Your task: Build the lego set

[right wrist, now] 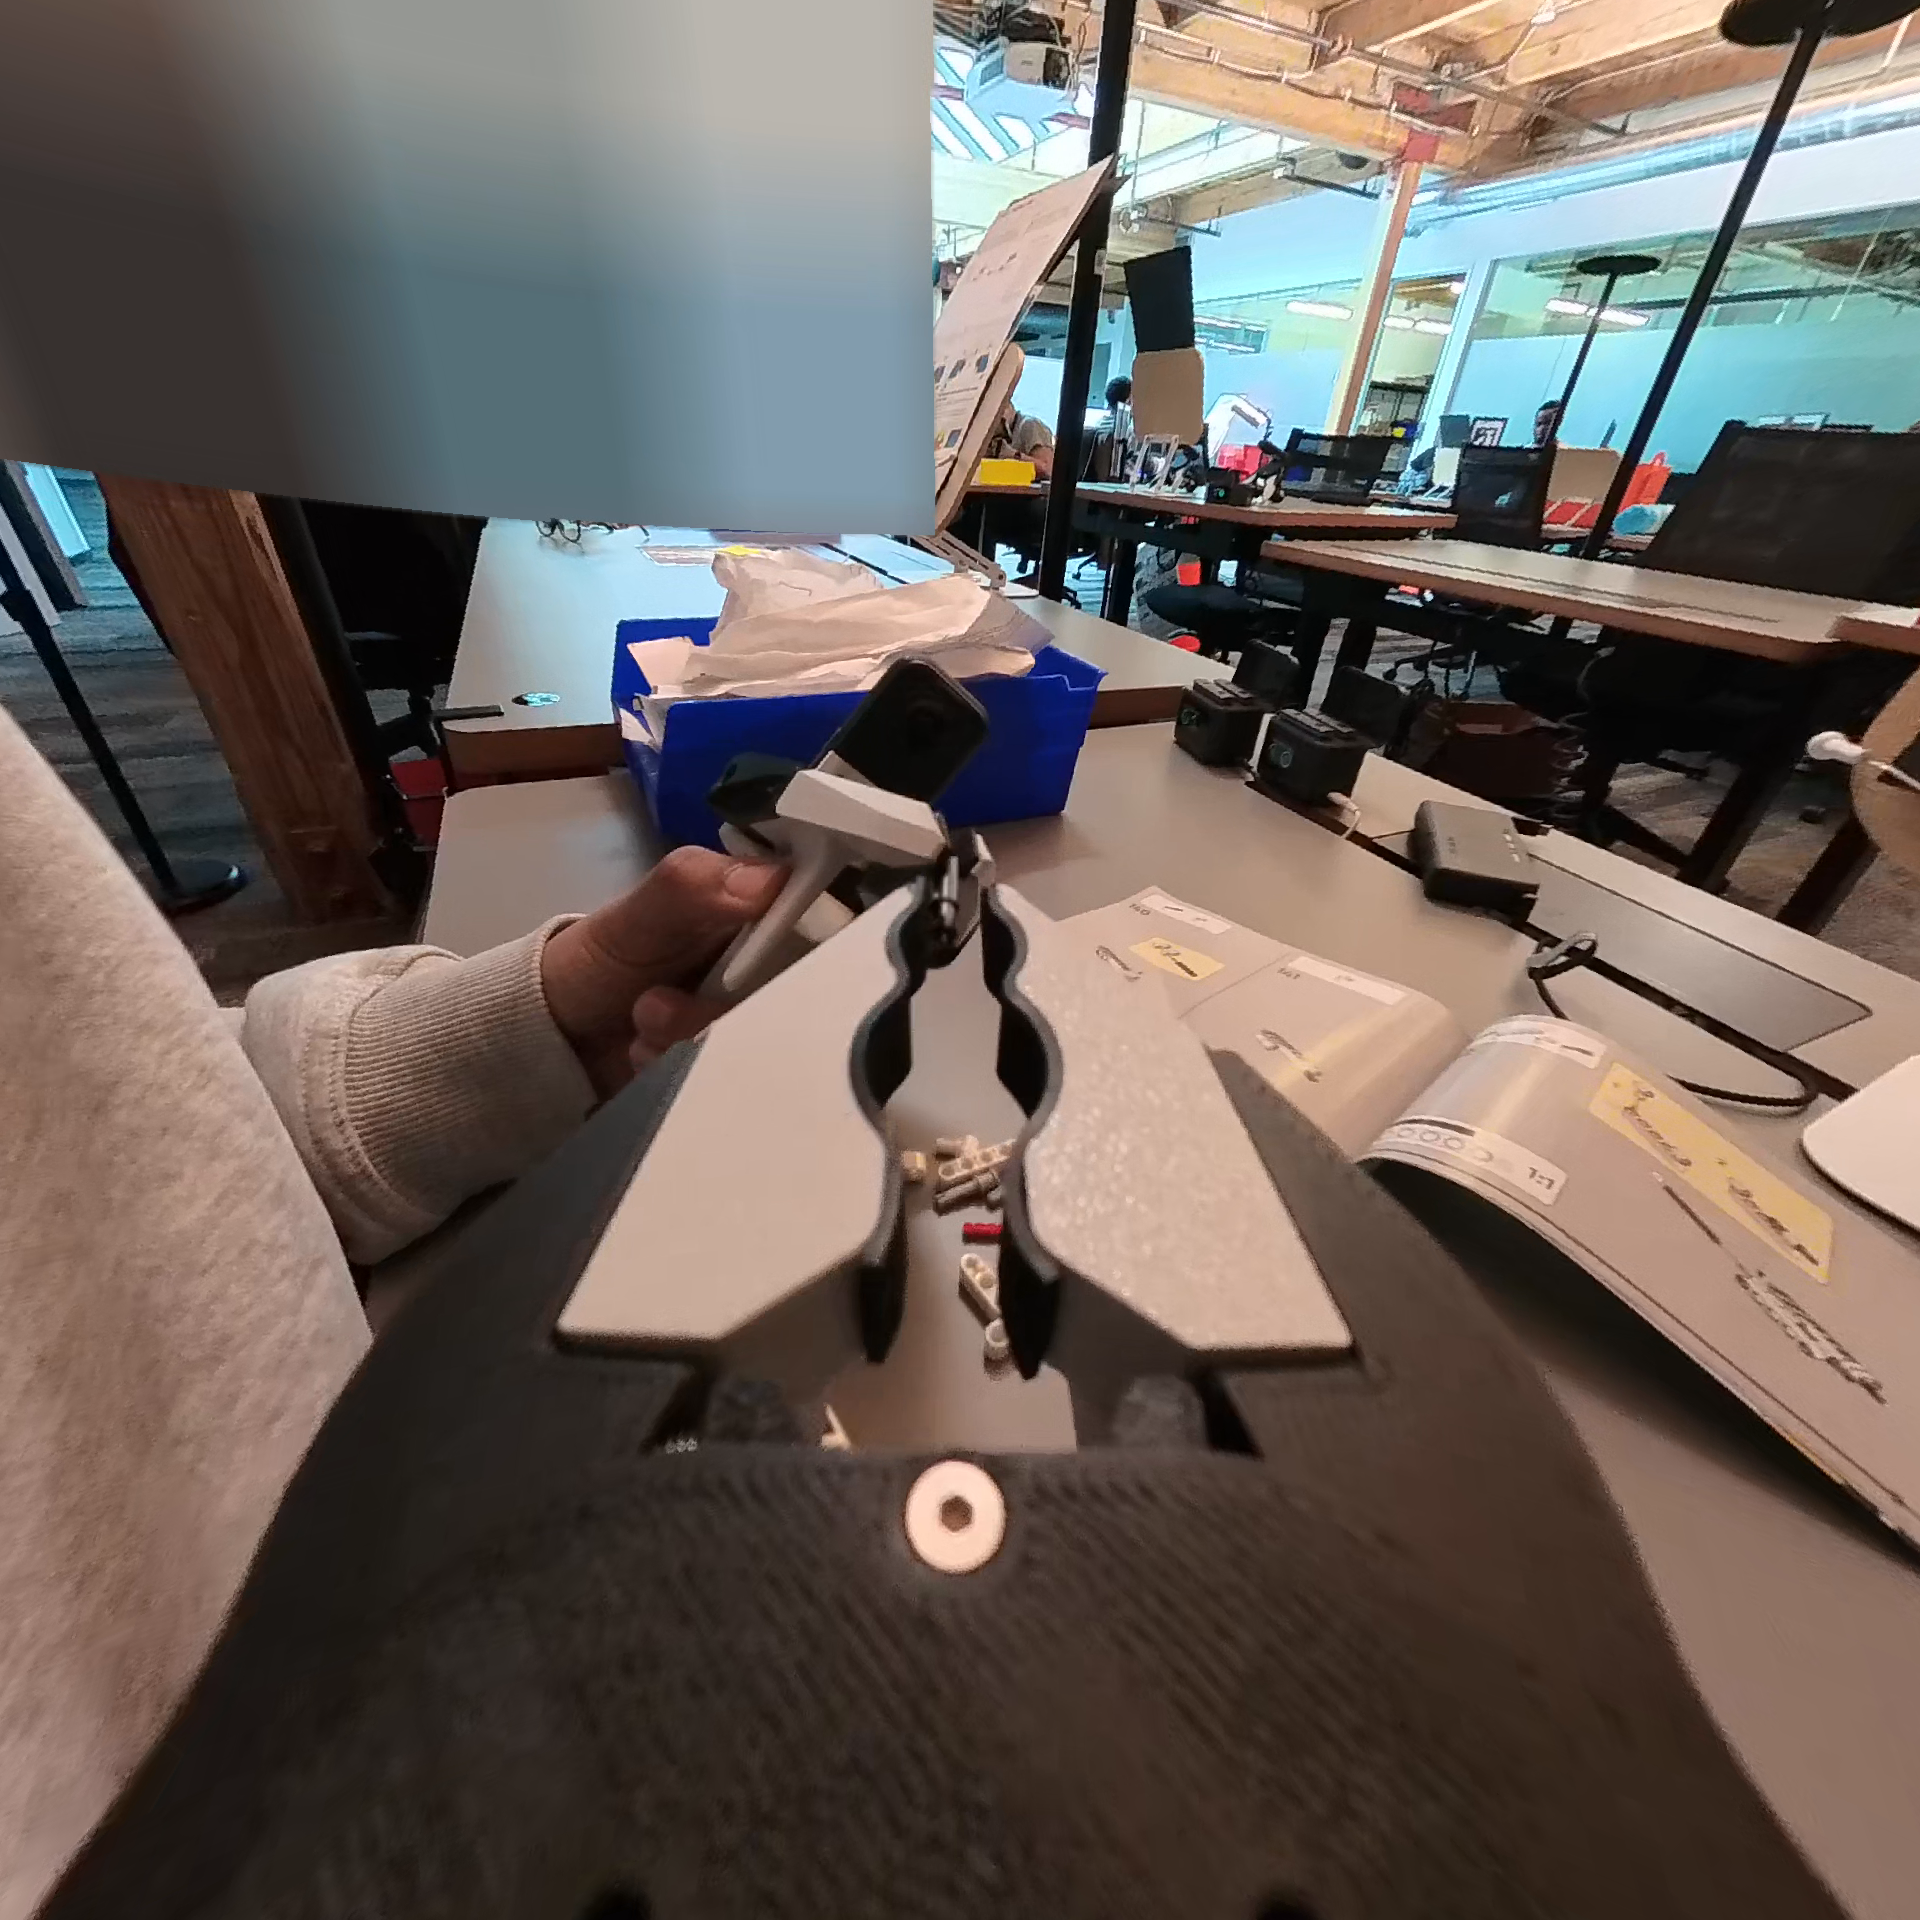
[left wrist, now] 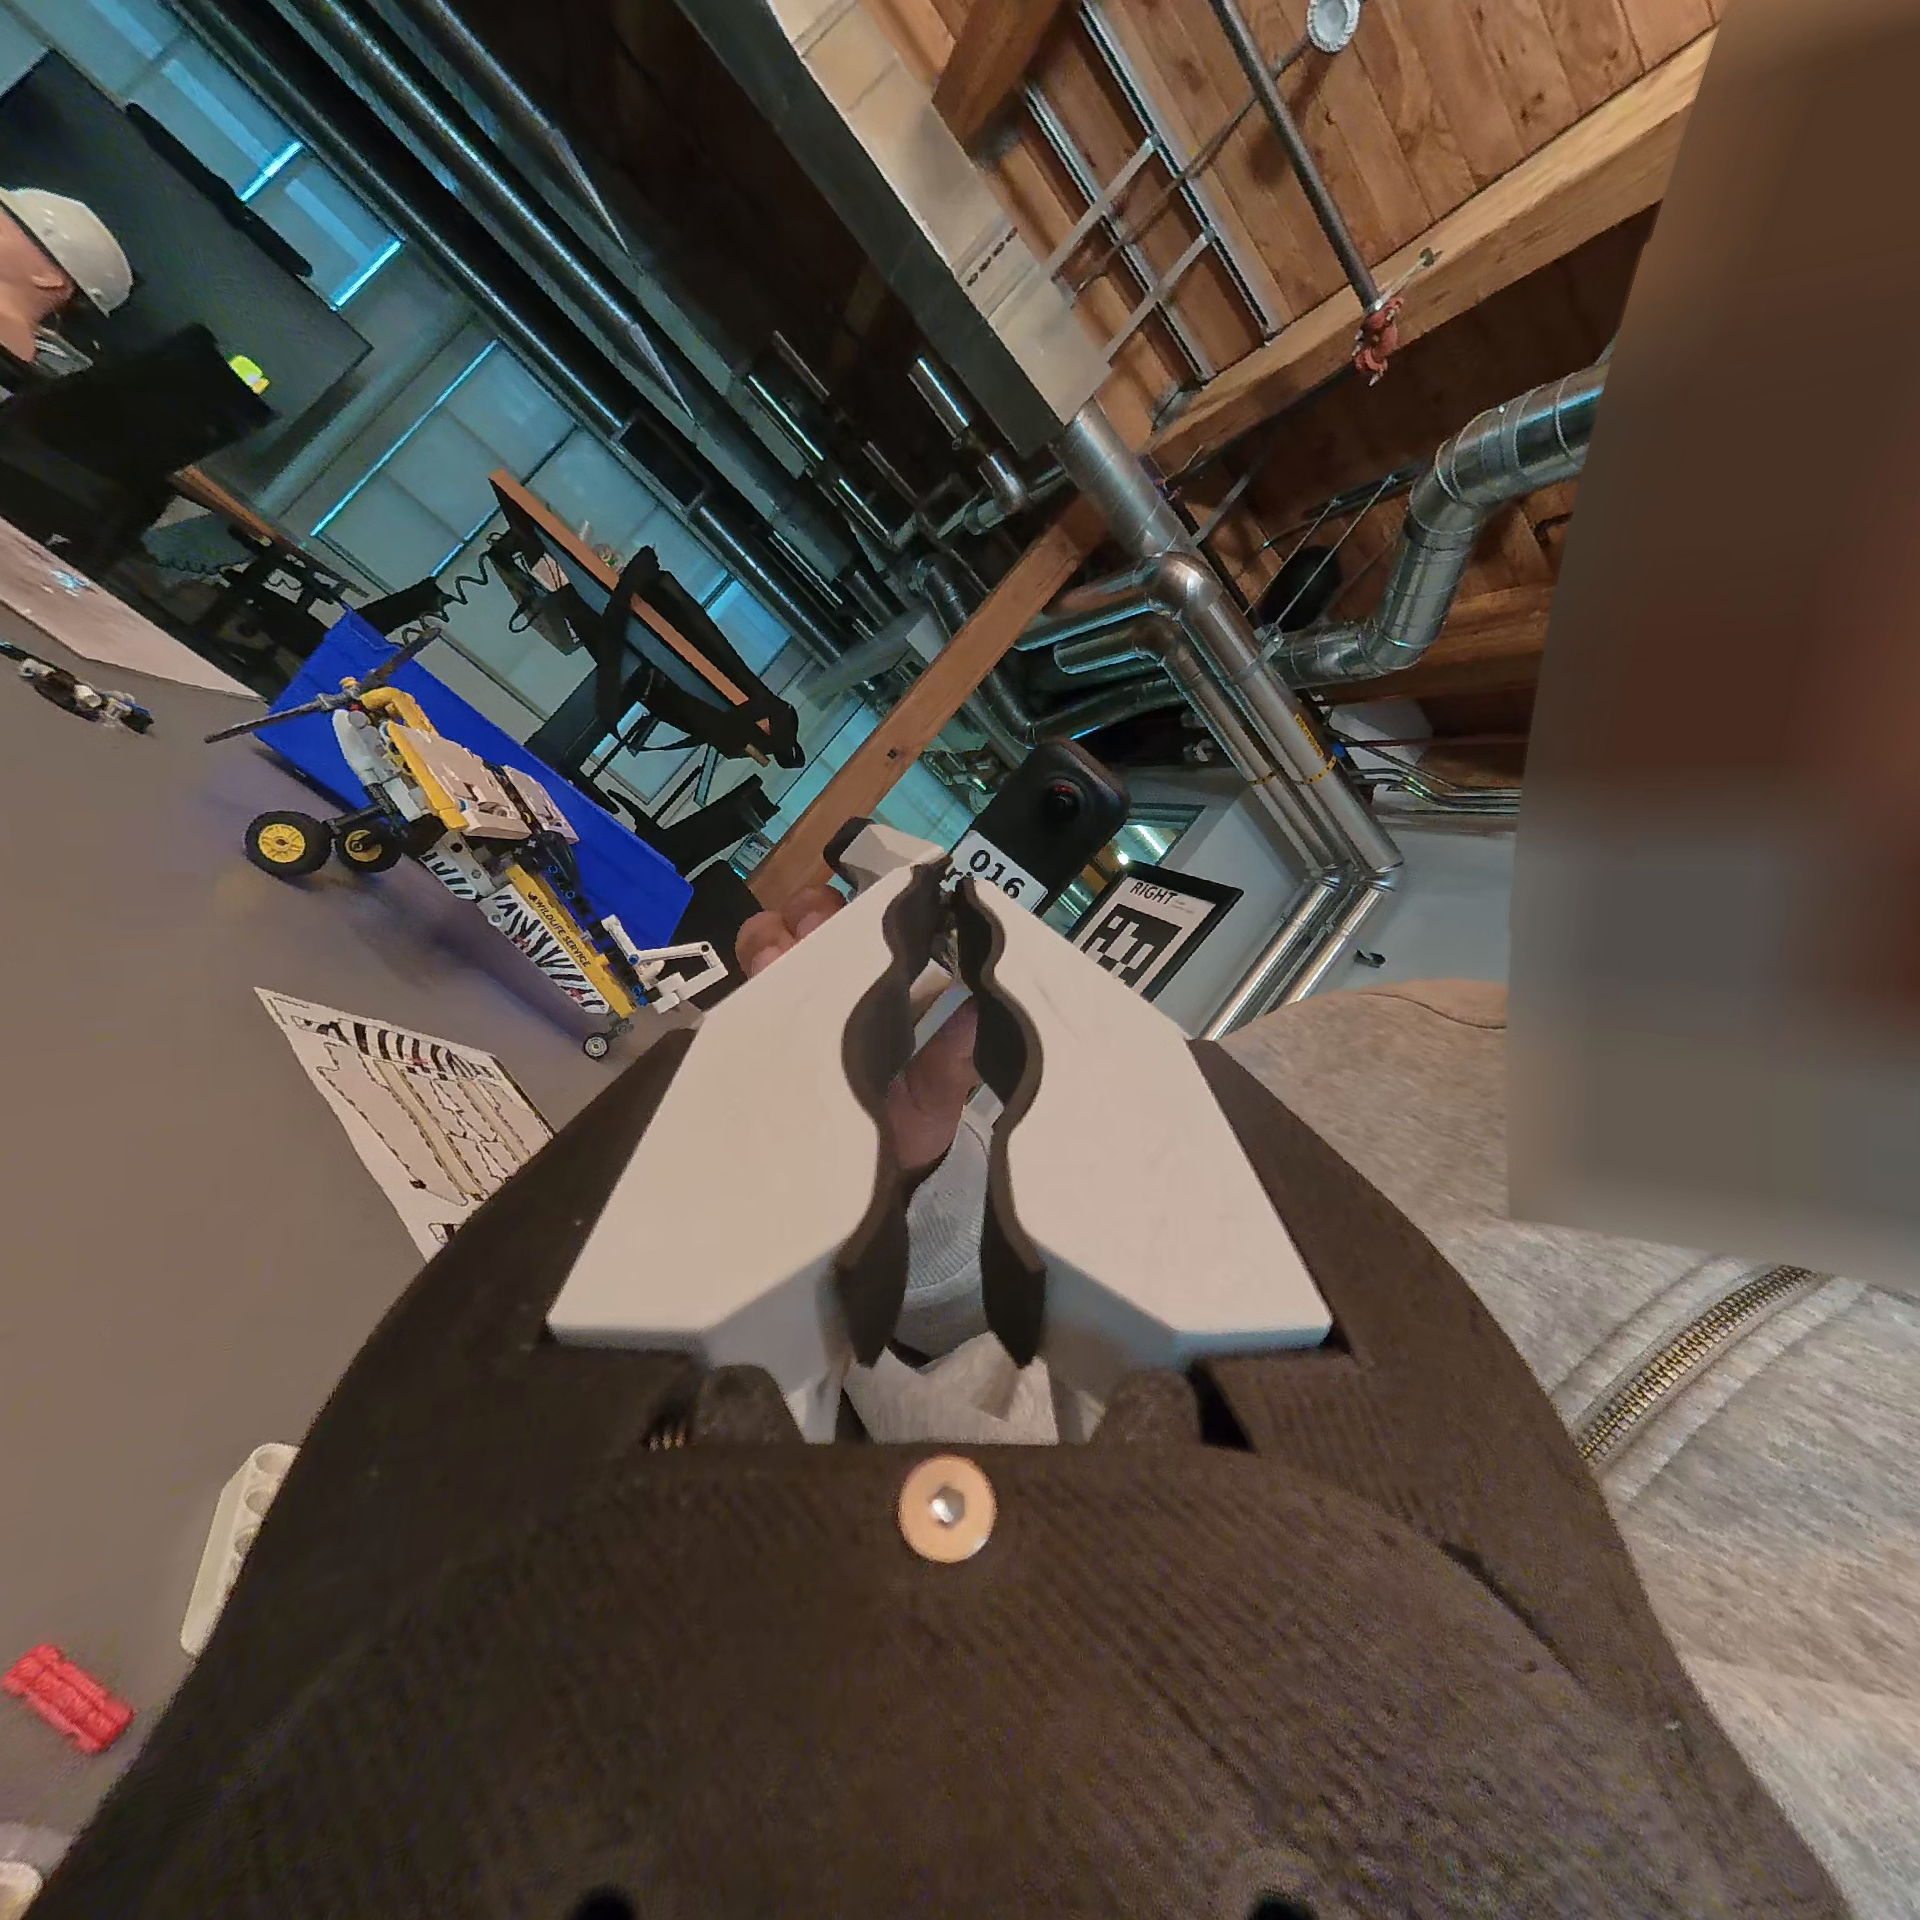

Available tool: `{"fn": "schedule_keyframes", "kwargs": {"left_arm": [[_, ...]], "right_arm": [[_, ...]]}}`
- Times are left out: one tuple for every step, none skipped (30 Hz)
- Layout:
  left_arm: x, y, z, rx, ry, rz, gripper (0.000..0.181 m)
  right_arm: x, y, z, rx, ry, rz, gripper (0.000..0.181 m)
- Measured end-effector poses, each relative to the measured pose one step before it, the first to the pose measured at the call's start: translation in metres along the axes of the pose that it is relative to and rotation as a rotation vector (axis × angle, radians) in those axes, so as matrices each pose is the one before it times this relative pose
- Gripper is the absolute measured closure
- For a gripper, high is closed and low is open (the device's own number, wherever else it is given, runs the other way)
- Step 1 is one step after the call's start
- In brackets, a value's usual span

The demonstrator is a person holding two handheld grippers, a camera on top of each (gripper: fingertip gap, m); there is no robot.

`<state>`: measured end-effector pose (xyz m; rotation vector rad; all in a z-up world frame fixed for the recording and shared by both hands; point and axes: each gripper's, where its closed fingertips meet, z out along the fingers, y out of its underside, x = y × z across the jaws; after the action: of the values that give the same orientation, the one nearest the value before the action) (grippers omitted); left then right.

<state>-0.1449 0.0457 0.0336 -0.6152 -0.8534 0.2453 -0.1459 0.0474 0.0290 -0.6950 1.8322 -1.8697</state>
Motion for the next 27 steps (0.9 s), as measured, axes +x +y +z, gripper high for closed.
{"fn": "schedule_keyframes", "kwargs": {"left_arm": [[-0.00009, -0.00008, 0.00007, 0.0008, 0.0007, -0.0017, 0.178], [0.00007, -0.00003, -0.00003, 0.0004, 0.0014, -0.0016, 0.178], [-0.00009, -0.00013, -0.00013, 0.0012, -0.0004, -0.0010, 0.178], [-0.00042, -0.00025, 0.00002, 0.0010, -0.0023, -0.0016, 0.178], [-0.00002, -0.00017, 0.00021, 0.0016, 0.0001, -0.0022, 0.178], [0.00025, -0.00012, 0.00021, 0.0014, 0.0035, -0.0035, 0.178], [0.00017, 0.00007, 0.00034, 0.0006, 0.0033, -0.0042, 0.178], [-0.00012, 0.00013, 0.00024, 0.0002, 0.0011, -0.0033, 0.178], [-0.00002, -0.00015, -0.00003, 0.0009, 0.0002, -0.0008, 0.178], [-0.00012, -0.00015, -0.00008, 0.0005, -0.0008, 0.0005, 0.178], [-0.00008, 0.00011, 0.00003, -0.0002, -0.0004, 0.0010, 0.178], [0.00027, 0.00001, 0.00014, -0.0001, 0.0027, -0.0004, 0.178], [0.00020, 0.00012, 0.00015, 0.0001, 0.0019, -0.0011, 0.178], [0.00012, 0.00009, 0.00001, -0.0003, 0.0014, -0.0007, 0.178], [0.00035, 0.00012, 0.00009, -0.0003, 0.0027, 0.0000, 0.178], [0.00038, 0.00018, 0.00012, -0.0003, 0.0036, -0.0004, 0.178], [0.00036, 0.00020, 0.00025, -0.0005, 0.0041, -0.0009, 0.178], [0.00047, 0.00022, 0.00021, -0.0003, 0.0049, -0.0020, 0.178], [0.00019, 0.00018, 0.00018, 0.0002, 0.0043, -0.0024, 0.178], [-0.00024, -0.00005, -0.00016, 0.0020, 0.0017, -0.0024, 0.178], [-0.00060, -0.00053, -0.00042, 0.0040, -0.0023, -0.0008, 0.178], [-0.00079, -0.00108, -0.00073, 0.0065, -0.0051, 0.0017, 0.178], [-0.00116, -0.00233, -0.00129, 0.0142, -0.0096, 0.0042, 0.176], [-0.00175, -0.00356, -0.00200, 0.0207, -0.0152, 0.0066, 0.173], [-0.00174, -0.00441, -0.00250, 0.0248, -0.0183, 0.0109, 0.170], [-0.00194, -0.00487, -0.00277, 0.0264, -0.0217, 0.0153, 0.168], [-0.00225, -0.00480, -0.00306, 0.0255, -0.0249, 0.0176, 0.165]], "right_arm": [[0.00065, -0.00106, -0.00034, 0.0054, 0.0044, -0.0010, 0.173], [0.00023, -0.00050, -0.00003, 0.0036, 0.0017, 0.0005, 0.174], [-0.00017, 0.00019, 0.00021, -0.0005, -0.0022, 0.0026, 0.173], [-0.00024, 0.00049, 0.00033, -0.0019, -0.0023, 0.0039, 0.173], [-0.00006, 0.00060, 0.00036, -0.0013, -0.0005, 0.0030, 0.173], [-0.00013, 0.00058, 0.00023, -0.0012, -0.0016, 0.0020, 0.172], [-0.00013, 0.00066, 0.00033, -0.0018, -0.0013, 0.0024, 0.172], [-0.00002, 0.00062, 0.00026, -0.0015, -0.0002, 0.0021, 0.172], [0.00004, 0.00028, 0.00012, 0.0002, -0.0010, 0.0021, 0.173], [-0.00022, -0.00010, 0.00005, 0.0015, -0.0018, 0.0026, 0.174], [-0.00020, -0.00044, -0.00009, 0.0025, -0.0023, 0.0007, 0.176], [-0.00024, -0.00075, -0.00009, 0.0031, -0.0007, -0.0014, 0.177], [-0.00018, -0.00036, -0.00011, 0.0010, -0.0003, -0.0037, 0.177], [-0.00007, -0.00033, -0.00015, -0.0006, 0.0001, -0.0036, 0.177], [-0.00006, -0.00039, -0.00005, -0.0008, -0.0012, -0.0012, 0.177], [-0.00033, -0.00061, -0.00010, -0.0012, -0.0045, 0.0033, 0.177], [-0.00034, -0.00073, -0.00011, -0.0010, -0.0062, 0.0071, 0.177], [-0.00027, -0.00082, -0.00020, -0.0004, -0.0067, 0.0074, 0.177], [-0.00030, -0.00059, -0.00022, -0.0013, -0.0058, 0.0062, 0.177], [-0.00011, -0.00025, -0.00006, -0.0038, -0.0041, 0.0054, 0.177], [0.00022, 0.00038, 0.00015, -0.0091, -0.0022, 0.0079, 0.178], [0.00053, 0.00059, 0.00019, -0.0108, -0.0010, 0.0115, 0.178], [0.00071, 0.00020, -0.00014, -0.0073, 0.0000, 0.0115, 0.178], [0.00108, -0.00036, -0.00076, -0.0040, 0.0033, 0.0116, 0.178], [0.00157, 0.00006, -0.00106, -0.0063, 0.0075, 0.0131, 0.178], [0.00170, 0.00080, -0.00132, -0.0111, 0.0086, 0.0141, 0.178], [0.00128, 0.00148, -0.00145, -0.0139, 0.0079, 0.0157, 0.177]]}}
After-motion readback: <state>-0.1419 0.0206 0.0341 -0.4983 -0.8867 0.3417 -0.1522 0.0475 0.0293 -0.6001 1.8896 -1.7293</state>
